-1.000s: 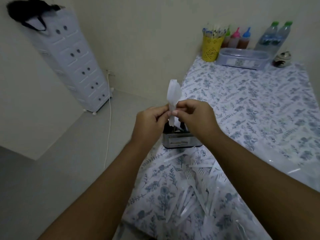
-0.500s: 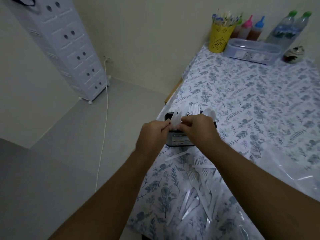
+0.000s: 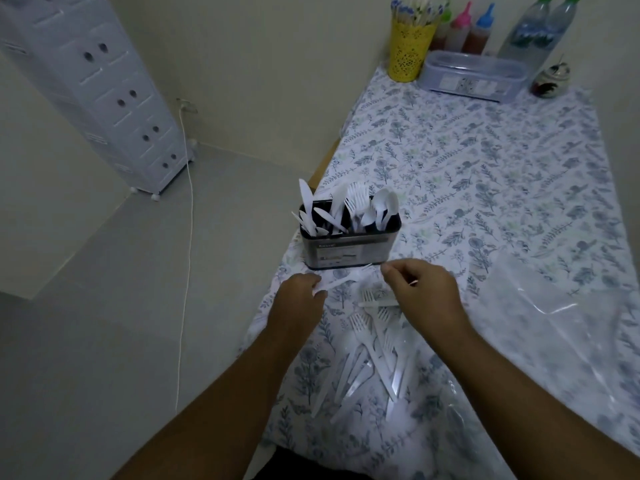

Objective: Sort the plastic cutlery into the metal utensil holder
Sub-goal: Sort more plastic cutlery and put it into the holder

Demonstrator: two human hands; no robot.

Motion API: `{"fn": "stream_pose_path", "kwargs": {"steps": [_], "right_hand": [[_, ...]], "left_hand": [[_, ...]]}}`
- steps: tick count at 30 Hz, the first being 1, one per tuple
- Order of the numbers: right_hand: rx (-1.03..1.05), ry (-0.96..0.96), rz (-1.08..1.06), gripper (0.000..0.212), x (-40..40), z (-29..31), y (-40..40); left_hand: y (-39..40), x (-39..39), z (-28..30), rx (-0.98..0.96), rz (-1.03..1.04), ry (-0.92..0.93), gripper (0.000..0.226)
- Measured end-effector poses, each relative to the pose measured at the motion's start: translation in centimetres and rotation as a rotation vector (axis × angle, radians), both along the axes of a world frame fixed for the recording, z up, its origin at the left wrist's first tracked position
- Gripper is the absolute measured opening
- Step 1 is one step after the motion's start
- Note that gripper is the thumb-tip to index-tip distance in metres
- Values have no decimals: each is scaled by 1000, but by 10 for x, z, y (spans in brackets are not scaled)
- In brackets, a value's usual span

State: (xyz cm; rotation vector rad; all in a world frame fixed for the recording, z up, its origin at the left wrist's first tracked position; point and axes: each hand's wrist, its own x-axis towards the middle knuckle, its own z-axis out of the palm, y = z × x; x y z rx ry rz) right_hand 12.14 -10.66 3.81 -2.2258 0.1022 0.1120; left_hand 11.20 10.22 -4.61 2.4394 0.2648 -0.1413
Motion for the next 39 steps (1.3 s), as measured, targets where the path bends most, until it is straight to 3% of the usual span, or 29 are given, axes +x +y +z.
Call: {"fn": "stream_pose_path", "kwargs": {"steps": [2, 6, 8, 10, 13, 16, 18, 22, 24, 28, 35, 39], "right_hand": [[3, 107, -7, 19, -21, -22, -13], [42, 272, -1, 15, -54, -47, -31], [98, 317, -15, 14, -63, -51, -37], [211, 367, -64, 9, -68, -56, -39], [494, 541, -159, 33, -71, -57, -32], [654, 611, -232, 24, -75, -54, -26], [653, 583, -244, 20, -79, -50, -28], [545, 572, -180, 17, -87, -49, -40], [559, 627, -186, 21, -89, -51, -42], [723, 750, -239, 27, -92, -50, -43], [603, 569, -211, 28, -87, -47, -49], [648, 641, -110, 25, -85, -45, -37]], "left_hand": [[-10, 0, -18, -13, 27, 102, 43], [-20, -6, -25, -56, 117, 80, 11], [-25, -20, -16, -125, 151, 73, 8], [-34, -40, -3, -270, 200, 135, 11], [-59, -78, 22, -471, 133, 295, 9], [-79, -99, 27, -494, -33, 409, 8], [-79, -95, 19, -377, -57, 333, 12], [-61, -58, 5, -219, 137, 107, 20], [-56, -38, -1, -187, 128, 91, 23], [-59, -18, -12, -107, 16, 109, 8], [-53, -16, 12, -263, -138, 57, 7], [-66, -20, 32, -383, -320, 65, 11]]}}
